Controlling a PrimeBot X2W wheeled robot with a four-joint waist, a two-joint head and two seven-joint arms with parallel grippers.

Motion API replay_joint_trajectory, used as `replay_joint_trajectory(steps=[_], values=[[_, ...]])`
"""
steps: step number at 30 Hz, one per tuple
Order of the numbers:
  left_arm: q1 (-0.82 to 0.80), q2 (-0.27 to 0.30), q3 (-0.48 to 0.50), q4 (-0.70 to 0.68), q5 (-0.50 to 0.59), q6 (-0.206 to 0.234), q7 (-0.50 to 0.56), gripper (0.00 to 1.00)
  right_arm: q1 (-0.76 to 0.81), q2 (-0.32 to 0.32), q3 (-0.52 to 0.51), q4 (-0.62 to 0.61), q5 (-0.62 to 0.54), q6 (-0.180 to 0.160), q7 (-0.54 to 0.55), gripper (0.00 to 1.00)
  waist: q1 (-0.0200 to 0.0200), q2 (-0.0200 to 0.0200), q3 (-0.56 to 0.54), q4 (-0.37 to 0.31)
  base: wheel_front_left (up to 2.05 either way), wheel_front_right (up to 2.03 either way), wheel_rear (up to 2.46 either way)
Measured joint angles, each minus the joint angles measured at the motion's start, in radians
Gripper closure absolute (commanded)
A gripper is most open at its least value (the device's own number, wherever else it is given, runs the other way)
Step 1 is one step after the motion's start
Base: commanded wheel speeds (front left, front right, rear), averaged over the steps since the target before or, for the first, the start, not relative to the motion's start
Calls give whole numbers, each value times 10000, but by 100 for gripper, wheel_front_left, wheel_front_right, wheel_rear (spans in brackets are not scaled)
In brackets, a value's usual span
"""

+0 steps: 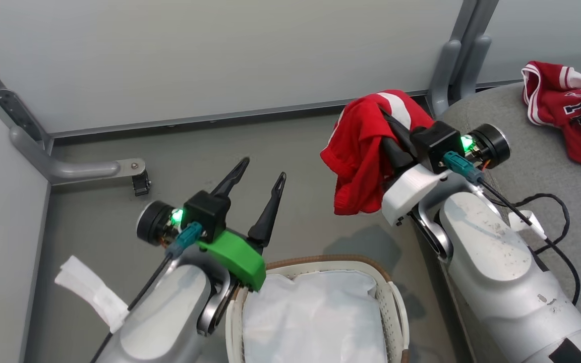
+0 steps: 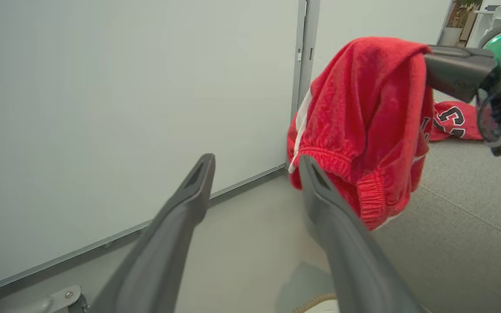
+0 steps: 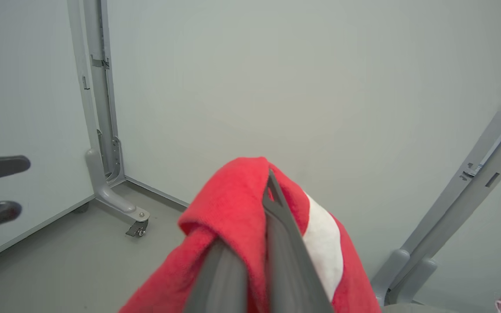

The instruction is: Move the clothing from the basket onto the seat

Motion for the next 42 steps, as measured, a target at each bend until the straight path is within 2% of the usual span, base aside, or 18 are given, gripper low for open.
replay_joint_trajectory(steps=[6,16,23,25,31,34,37,42], values=[[1345,-153,803,-309,479,-54,-2,0,638,-19,-598,-435,-215,0,0,100,0,0,155,-217,0,0,0],[1915,-407,1762,-669,1208,-351,-15,0,1005,69,-1074,-999,-451,0,0,100,0,0,324,-892,0,0,0],[2084,-449,1919,-752,1841,-614,-17,0,1193,71,-1294,-1519,-594,0,0,100,0,0,570,-2283,0,0,0],[2048,-510,1848,-769,2000,-709,-15,0,1389,71,-1476,-1624,-614,0,0,100,0,0,689,-2921,0,0,0],[1880,-512,1714,-667,2265,-848,-15,0,1628,144,-1720,-1739,-635,0,0,100,0,0,938,-4259,0,0,0],[1621,-558,1394,-512,2339,-934,-15,0,1923,132,-2226,-1898,-719,0,0,100,0,0,1095,-4897,0,0,0],[1383,-644,1126,-339,2334,-978,-15,0,2216,150,-2671,-2071,-867,0,0,100,0,0,1302,-5361,0,0,0],[1337,-631,961,-286,2286,-1012,-15,0,2406,226,-2907,-2184,-965,0,0,100,1,0,1668,-5706,0,0,0]])
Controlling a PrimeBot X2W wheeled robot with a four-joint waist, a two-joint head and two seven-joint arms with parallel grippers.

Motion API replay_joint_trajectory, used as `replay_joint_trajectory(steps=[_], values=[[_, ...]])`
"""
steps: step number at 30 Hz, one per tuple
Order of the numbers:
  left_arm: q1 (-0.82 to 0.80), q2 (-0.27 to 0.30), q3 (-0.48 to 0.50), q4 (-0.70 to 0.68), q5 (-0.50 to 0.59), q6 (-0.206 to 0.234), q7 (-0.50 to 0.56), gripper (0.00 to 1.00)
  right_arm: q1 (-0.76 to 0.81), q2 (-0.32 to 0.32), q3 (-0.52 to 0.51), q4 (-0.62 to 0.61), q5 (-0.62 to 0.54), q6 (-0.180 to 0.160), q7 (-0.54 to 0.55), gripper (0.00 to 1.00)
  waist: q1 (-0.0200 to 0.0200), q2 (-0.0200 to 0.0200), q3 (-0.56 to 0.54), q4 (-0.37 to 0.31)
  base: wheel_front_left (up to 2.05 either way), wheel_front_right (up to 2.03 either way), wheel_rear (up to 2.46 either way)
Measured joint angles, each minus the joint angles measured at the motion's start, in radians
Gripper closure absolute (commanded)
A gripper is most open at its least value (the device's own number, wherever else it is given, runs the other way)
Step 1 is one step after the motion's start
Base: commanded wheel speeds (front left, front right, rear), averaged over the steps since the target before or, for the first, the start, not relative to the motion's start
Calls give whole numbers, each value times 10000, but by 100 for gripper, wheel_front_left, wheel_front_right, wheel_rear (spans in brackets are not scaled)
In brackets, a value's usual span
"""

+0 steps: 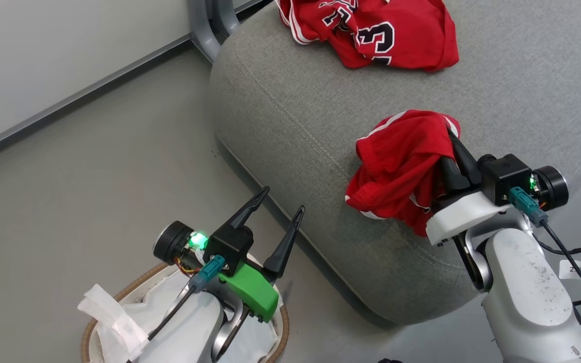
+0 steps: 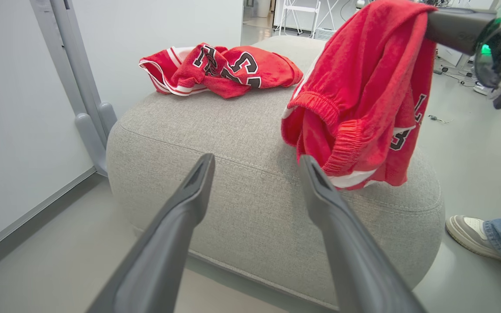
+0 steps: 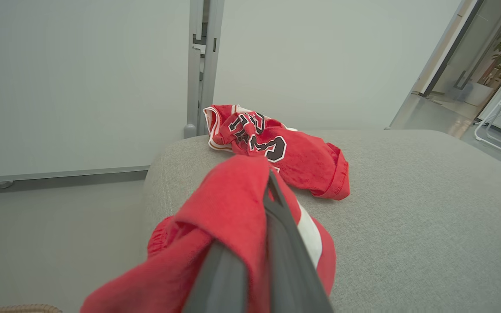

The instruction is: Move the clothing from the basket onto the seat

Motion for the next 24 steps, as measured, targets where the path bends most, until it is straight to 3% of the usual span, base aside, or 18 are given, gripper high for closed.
replay_joint_trajectory(steps=[5,9,16,24], values=[[83,192,130,-130,-15,2,-2,0,-337,-38,44,190,-88,0,0,100,0,0,178,-66,0,0,0],[89,199,100,-360,71,6,0,0,-1195,-554,-412,173,-178,0,0,100,0,0,232,207,0,0,0],[-145,280,-33,-817,337,12,-2,0,-3672,-2069,-1457,458,-301,0,0,100,0,0,667,1039,0,0,0],[-849,332,-205,-1565,769,111,40,0,-5850,-4100,-2826,1177,-581,0,370,100,0,0,1940,2148,0,0,0]])
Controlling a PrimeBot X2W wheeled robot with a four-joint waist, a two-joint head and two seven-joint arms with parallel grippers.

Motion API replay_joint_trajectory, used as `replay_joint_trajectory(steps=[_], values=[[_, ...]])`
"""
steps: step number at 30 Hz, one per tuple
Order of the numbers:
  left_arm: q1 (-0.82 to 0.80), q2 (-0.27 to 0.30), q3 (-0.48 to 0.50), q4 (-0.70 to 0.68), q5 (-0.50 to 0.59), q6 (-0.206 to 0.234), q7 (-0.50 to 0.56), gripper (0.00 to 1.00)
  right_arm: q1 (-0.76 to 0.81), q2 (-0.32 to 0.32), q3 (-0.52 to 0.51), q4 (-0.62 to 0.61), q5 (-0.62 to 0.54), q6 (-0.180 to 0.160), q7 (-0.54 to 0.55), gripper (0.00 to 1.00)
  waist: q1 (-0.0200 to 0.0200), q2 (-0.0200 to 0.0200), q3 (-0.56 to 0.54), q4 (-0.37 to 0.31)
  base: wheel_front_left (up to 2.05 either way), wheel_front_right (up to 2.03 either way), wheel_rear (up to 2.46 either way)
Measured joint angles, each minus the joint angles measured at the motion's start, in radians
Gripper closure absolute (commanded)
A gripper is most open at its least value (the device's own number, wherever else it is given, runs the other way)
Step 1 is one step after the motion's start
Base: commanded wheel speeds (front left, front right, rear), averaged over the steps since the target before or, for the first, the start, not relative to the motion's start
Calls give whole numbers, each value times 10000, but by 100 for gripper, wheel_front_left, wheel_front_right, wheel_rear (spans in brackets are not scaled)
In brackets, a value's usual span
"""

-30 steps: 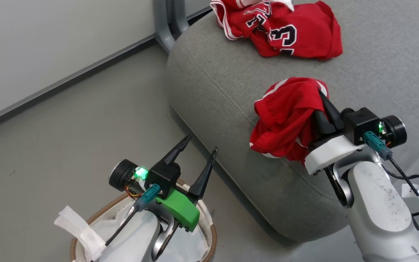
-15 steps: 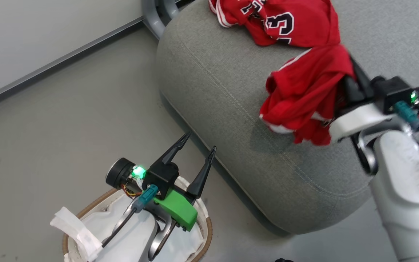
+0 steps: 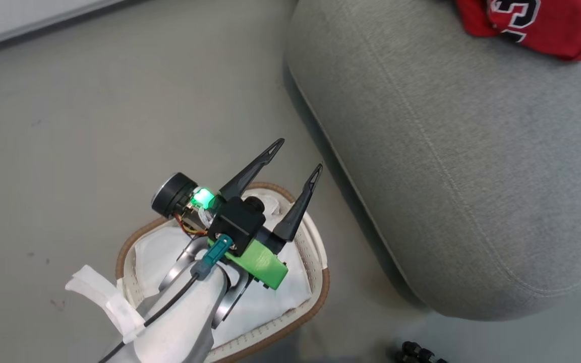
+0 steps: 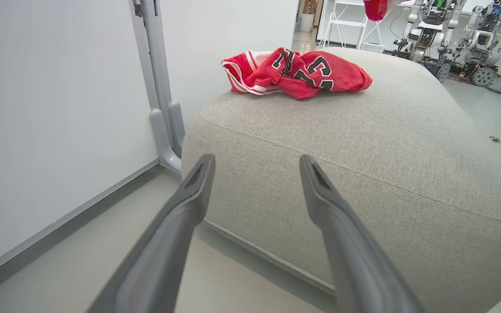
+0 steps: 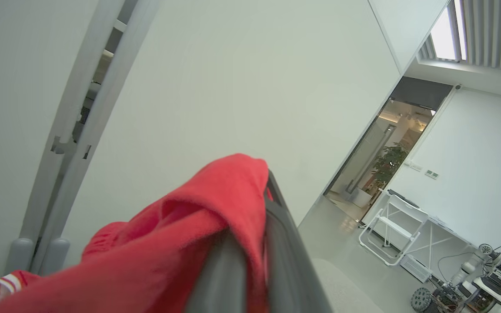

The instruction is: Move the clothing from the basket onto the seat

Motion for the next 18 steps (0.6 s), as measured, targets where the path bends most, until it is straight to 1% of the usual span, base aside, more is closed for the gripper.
replay_joint_trajectory(steps=[3,6,9,13,18], values=[[-203,81,-21,-313,84,25,71,0,-355,-284,-454,382,-221,0,82,100,1,0,575,364,0,0,0],[-303,174,-4,-552,119,105,142,0,-413,-230,-617,993,-314,0,136,100,1,0,1143,698,0,0,0],[-348,253,12,-694,146,125,213,0,-543,-100,-788,1603,-483,0,79,100,1,0,1683,990,0,0,0],[-377,303,6,-721,144,165,255,0,-555,228,-616,2383,-782,0,-109,100,1,0,2319,1321,0,0,0],[-382,387,35,-709,84,211,255,0,-439,656,-468,2993,-917,0,-270,100,1,0,2864,1606,0,0,0]])
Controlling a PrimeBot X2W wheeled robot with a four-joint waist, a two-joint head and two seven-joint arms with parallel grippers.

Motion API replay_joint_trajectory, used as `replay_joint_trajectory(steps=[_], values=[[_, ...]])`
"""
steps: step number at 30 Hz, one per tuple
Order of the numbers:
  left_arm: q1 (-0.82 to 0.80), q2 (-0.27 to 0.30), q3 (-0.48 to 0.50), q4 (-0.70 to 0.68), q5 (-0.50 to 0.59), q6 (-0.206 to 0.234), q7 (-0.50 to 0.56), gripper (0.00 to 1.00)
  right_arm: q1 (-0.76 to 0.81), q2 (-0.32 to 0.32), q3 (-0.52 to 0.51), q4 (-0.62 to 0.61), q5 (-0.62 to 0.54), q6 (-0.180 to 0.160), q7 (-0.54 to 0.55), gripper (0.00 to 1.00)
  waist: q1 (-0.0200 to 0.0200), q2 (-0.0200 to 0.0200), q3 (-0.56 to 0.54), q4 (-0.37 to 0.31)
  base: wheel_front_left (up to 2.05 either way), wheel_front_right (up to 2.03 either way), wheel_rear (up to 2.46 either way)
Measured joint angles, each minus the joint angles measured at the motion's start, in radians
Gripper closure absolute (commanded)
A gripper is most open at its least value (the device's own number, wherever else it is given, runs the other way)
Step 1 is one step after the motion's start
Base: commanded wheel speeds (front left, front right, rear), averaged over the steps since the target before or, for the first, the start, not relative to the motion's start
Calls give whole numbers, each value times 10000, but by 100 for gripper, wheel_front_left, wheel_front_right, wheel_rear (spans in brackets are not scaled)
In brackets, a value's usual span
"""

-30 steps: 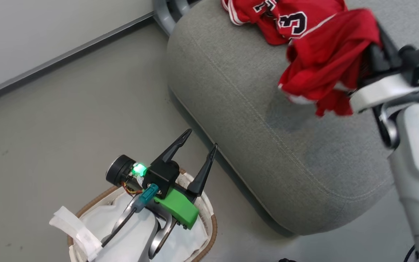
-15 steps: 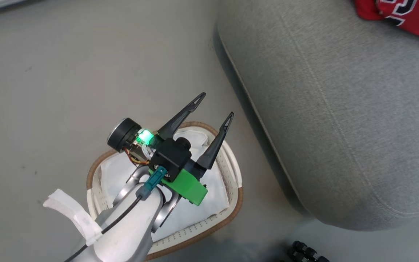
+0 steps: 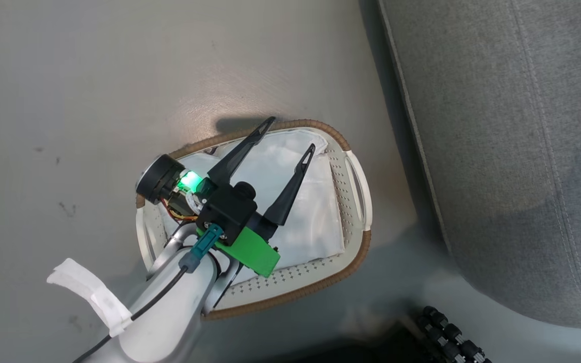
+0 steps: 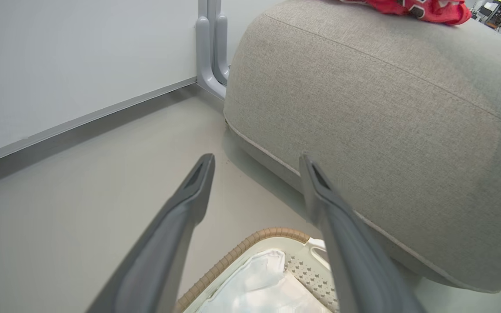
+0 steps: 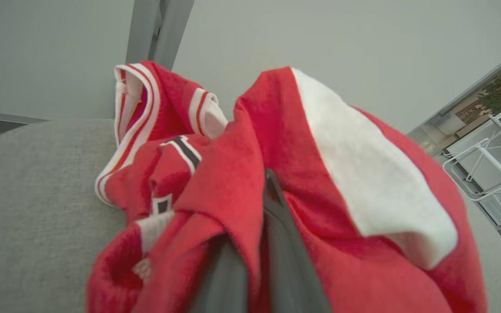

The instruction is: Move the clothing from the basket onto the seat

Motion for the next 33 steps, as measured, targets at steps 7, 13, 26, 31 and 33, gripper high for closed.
replay_joint_trajectory(steps=[7,13,26,31,33], values=[[-2,63,23,117,-109,75,-4,0,209,196,263,2,-59,0,-88,61,-1,0,23,30,0,0,0],[1,46,42,303,-238,107,-92,0,813,341,650,-756,-59,0,-96,0,-1,0,-388,-146,0,0,0],[147,-376,612,821,-836,174,-267,0,2700,782,1735,-2439,322,2,-98,0,-2,0,-1854,-278,0,0,0],[414,-606,1402,736,-1087,343,-280,0,2901,1005,2025,-2924,665,0,-98,0,-2,0,-2547,-181,0,0,0],[602,-685,1785,738,-1170,428,-280,0,3027,1227,2015,-3072,846,0,-98,0,-3,0,-2818,-117,0,0,0]])
